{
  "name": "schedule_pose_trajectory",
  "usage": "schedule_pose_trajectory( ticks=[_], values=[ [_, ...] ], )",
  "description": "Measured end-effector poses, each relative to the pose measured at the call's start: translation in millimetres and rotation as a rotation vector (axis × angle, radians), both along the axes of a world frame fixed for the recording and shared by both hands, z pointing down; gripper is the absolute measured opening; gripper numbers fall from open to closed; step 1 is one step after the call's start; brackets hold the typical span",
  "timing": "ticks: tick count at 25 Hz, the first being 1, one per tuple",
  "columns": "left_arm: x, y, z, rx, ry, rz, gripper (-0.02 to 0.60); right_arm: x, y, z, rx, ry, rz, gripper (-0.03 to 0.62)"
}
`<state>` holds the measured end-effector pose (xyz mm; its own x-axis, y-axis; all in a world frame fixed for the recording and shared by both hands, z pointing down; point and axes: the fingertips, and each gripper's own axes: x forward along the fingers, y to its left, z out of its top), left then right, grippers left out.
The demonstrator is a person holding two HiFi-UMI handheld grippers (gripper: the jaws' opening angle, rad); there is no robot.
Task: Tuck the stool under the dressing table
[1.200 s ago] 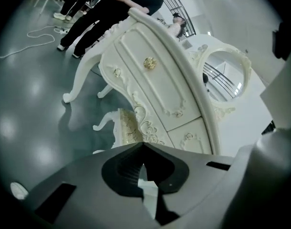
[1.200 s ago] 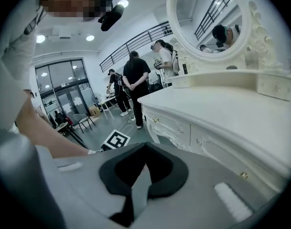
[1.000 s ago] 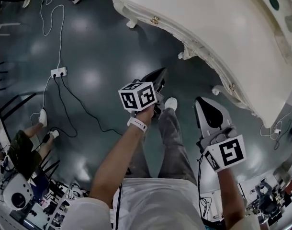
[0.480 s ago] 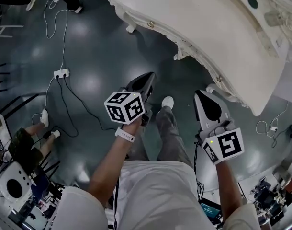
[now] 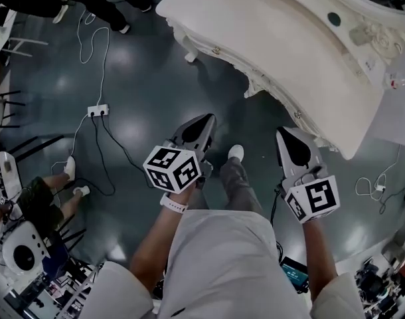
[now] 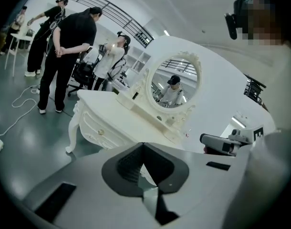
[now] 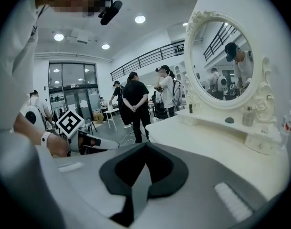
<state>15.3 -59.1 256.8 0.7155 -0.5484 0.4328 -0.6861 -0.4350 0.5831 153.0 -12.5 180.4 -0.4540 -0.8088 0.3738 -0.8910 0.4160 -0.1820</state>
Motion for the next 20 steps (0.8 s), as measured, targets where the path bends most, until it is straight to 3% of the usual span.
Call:
schedule_pose_trajectory(
  ticks=[7,20],
  values=[
    [-1.2,16.2,-65.3,0.129,-0.019,-0.007,0.009,4.7,16.3,-39.9,0.064,-0.008,-0.008,0.008],
    [-45.4,53.5,-166.9,0.311,-0.003,-0.096,0.009,3.7,37.7,-101.6,0.188,0.003,0.009,0.008]
  ],
)
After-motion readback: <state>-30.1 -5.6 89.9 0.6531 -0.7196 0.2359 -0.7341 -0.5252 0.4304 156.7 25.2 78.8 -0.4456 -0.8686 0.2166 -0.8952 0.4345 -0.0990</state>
